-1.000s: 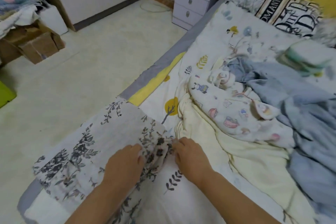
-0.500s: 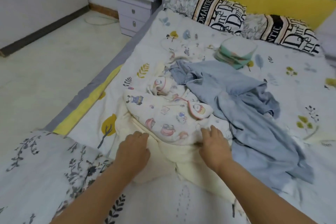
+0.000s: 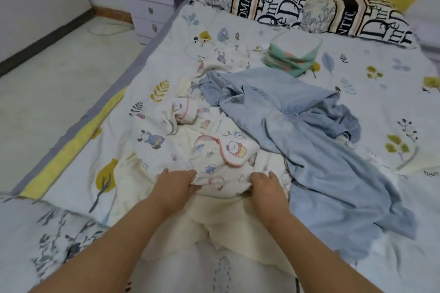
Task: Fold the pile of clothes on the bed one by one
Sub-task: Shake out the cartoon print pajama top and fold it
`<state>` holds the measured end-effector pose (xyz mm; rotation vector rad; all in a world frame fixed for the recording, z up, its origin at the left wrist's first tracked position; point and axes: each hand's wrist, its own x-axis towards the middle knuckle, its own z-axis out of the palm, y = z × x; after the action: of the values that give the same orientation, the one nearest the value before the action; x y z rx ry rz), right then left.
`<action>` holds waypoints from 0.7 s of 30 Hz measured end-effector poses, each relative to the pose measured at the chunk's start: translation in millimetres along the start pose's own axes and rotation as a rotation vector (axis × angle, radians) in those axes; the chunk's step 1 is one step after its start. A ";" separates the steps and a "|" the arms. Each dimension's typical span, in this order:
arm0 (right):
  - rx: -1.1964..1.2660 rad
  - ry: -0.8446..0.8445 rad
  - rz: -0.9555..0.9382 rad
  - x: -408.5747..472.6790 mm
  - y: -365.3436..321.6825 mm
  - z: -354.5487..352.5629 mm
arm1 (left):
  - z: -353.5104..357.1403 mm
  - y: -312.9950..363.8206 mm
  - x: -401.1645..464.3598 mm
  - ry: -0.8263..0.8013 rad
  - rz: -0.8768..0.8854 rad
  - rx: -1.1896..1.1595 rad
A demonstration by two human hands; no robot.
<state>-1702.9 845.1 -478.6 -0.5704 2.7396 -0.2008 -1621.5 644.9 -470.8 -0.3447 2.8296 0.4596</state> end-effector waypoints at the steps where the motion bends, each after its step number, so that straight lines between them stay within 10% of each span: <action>1: 0.033 0.050 0.024 -8.5 0.0 -3.7 | -6.1 1.8 -8.7 0.013 -0.021 -0.089; 13: 0.505 0.444 -0.060 -104.0 -30.9 -160.4 | -185.5 72.9 -109.0 0.508 -0.022 -0.755; 21: 0.810 0.496 -0.119 -170.2 -59.7 -294.5 | -311.3 138.4 -165.7 0.312 0.281 -1.445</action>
<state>-1637.5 880.8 -141.4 -0.4771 2.7002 -1.5632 -1568.3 699.1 -99.6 -0.2357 2.2144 2.6069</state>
